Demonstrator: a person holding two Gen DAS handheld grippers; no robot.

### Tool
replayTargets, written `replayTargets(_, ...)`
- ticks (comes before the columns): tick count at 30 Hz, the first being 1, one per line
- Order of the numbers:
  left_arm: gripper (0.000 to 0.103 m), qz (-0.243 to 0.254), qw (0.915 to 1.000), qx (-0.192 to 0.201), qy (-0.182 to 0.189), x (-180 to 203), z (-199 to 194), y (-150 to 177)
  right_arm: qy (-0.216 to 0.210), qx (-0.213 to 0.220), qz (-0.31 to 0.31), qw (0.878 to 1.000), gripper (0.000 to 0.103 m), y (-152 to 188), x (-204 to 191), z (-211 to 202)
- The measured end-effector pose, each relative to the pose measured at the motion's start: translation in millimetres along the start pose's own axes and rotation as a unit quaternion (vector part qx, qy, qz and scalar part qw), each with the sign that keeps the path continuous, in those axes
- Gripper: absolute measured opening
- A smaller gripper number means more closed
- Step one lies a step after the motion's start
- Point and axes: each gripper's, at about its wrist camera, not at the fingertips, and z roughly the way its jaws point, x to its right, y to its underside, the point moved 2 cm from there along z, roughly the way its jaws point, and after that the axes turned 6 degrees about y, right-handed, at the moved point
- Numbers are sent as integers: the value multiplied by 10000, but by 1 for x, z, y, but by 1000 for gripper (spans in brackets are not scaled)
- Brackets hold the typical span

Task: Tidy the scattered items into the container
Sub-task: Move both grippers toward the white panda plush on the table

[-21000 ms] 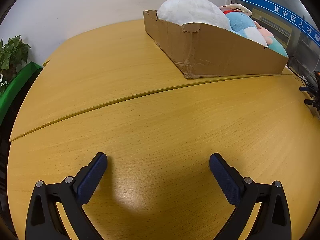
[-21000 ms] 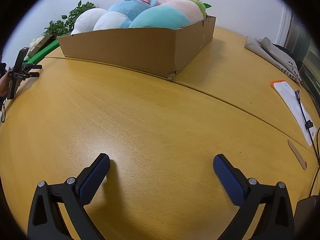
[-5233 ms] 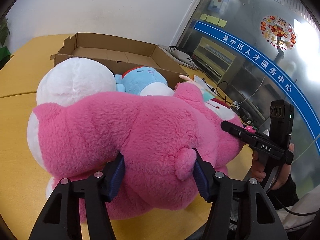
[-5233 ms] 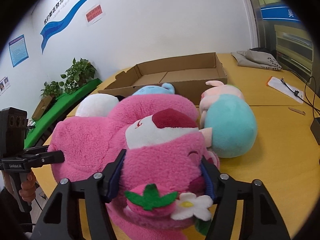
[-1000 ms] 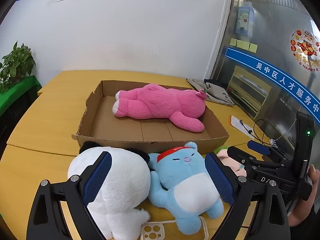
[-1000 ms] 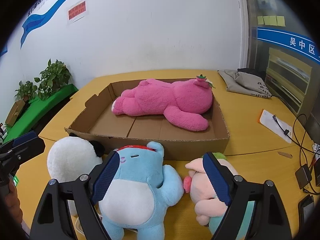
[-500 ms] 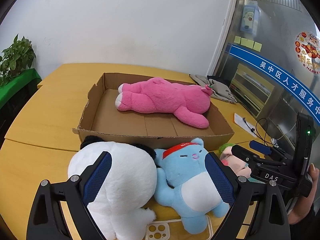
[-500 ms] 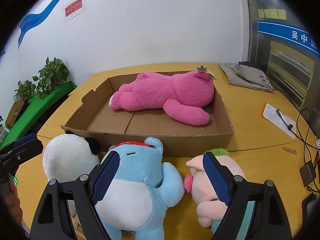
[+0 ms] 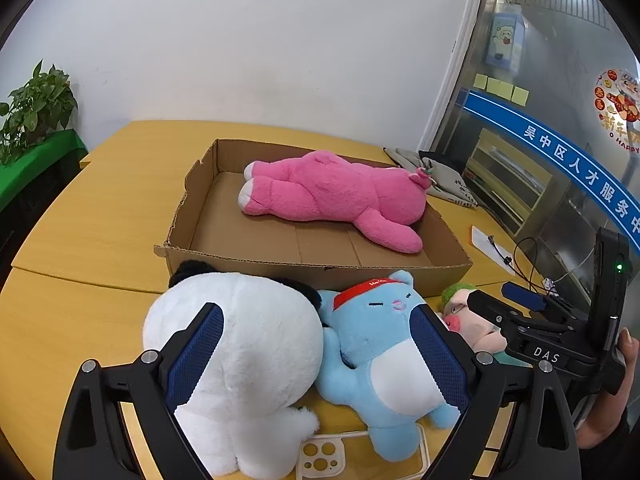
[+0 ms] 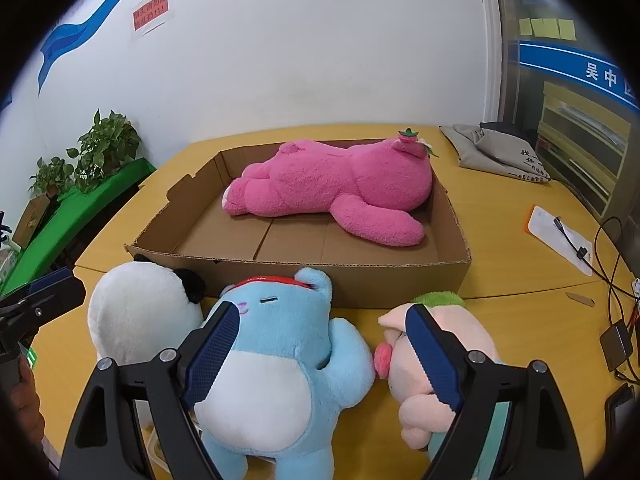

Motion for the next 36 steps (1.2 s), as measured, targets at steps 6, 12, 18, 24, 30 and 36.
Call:
replayTargets(6, 97, 18, 10000, -13, 7, 2, 0, 2, 23, -69, 28, 10000, 85, 4, 1, 2)
replayTargets(12, 97, 34, 10000, -58, 54, 5, 4, 2, 2, -24, 37, 10000, 85, 5, 5, -2)
replayTargets(18, 97, 86, 9999, -106, 56, 9, 8, 3, 43, -27, 67, 10000, 85, 4, 11, -2)
replayTargets(24, 97, 82, 9999, -131, 24, 8, 9, 3, 15, -67, 57, 10000, 85, 6, 9, 1)
replayTargets(30, 97, 31, 9999, -130, 22, 2, 10, 4, -1, -100, 18, 9999, 85, 6, 5, 4)
replayTargets(36, 97, 36, 9998, -168, 40, -1, 11, 6, -11, -110, -19, 9999, 85, 7, 1, 5)
